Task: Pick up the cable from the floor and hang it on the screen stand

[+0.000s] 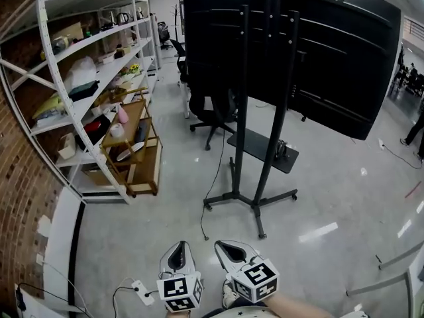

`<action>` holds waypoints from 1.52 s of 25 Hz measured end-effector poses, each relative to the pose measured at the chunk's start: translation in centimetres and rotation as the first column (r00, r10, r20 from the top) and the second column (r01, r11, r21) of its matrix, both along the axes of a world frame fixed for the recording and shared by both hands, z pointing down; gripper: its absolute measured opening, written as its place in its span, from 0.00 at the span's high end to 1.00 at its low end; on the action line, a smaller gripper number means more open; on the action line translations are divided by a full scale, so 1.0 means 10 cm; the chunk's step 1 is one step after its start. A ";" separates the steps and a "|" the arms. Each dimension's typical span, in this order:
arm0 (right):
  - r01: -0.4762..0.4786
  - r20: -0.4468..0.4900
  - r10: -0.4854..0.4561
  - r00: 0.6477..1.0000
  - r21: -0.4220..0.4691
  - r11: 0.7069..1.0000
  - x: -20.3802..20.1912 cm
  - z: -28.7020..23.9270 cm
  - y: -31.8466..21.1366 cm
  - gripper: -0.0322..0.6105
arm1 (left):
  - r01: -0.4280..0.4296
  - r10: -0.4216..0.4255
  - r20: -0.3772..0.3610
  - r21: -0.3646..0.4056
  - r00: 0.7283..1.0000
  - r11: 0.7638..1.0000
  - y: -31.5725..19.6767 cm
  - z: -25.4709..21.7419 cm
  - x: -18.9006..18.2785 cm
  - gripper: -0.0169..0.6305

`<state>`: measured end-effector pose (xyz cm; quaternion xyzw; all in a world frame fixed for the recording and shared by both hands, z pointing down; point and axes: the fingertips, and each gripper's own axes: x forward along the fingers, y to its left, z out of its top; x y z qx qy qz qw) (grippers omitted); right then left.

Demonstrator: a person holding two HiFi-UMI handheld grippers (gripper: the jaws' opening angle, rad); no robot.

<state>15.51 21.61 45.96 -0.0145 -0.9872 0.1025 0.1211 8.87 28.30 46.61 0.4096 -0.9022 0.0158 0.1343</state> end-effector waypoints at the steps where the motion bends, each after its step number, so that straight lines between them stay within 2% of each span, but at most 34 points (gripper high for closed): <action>1: 0.001 -0.004 -0.001 1.000 0.002 1.000 -0.13 0.00 -0.17 0.95 | 0.008 -0.008 -0.001 0.011 1.000 1.000 -0.16 -0.03 -0.13 0.96; 4: -0.001 -0.018 0.002 1.000 0.006 1.000 -0.45 0.07 -0.66 0.95 | 0.023 -0.023 -0.005 0.021 1.000 1.000 -0.57 -0.05 -0.47 0.96; 9: -0.030 -0.048 0.030 0.998 -0.003 1.000 -0.98 0.20 -1.27 0.95 | 0.022 -0.022 -0.016 -0.013 1.000 1.000 -1.08 0.05 -0.97 0.96; 16: -0.114 -0.114 0.113 0.987 -0.004 0.993 -1.95 0.62 -2.06 0.95 | -0.036 0.031 -0.074 -0.069 0.997 0.997 -1.80 0.52 -1.80 0.96; 23: -0.206 -0.230 0.187 0.955 -0.060 0.977 -3.24 1.31 -3.03 0.95 | -0.105 0.097 -0.156 -0.046 0.983 0.993 -2.71 1.09 -3.07 0.96; 25: -0.233 -0.244 0.212 0.946 -0.064 0.970 -3.59 1.54 -3.29 0.90 | -0.129 0.120 -0.155 -0.050 0.981 0.990 -2.94 1.30 -3.44 0.96; 28: -0.297 -0.266 0.273 0.925 -0.055 0.953 -4.06 1.97 -3.70 0.88 | -0.141 0.128 -0.141 -0.089 0.982 0.986 -3.25 1.68 -3.93 0.96; 30: -0.343 -0.299 0.310 0.903 -0.064 0.937 -4.33 2.34 -3.98 0.88 | -0.136 0.118 -0.158 -0.111 0.980 0.984 -3.45 1.99 -4.21 0.96; 35: -0.434 -0.385 0.377 0.842 -0.070 0.898 -4.87 3.53 -4.68 0.84 | -0.182 0.140 -0.222 -0.185 0.965 0.966 -3.89 3.11 -4.66 0.96; 38: -0.456 -0.428 0.399 0.811 -0.035 0.889 -5.16 4.28 -5.02 0.80 | -0.215 0.165 -0.247 -0.188 0.955 0.958 -4.06 3.73 -4.84 0.96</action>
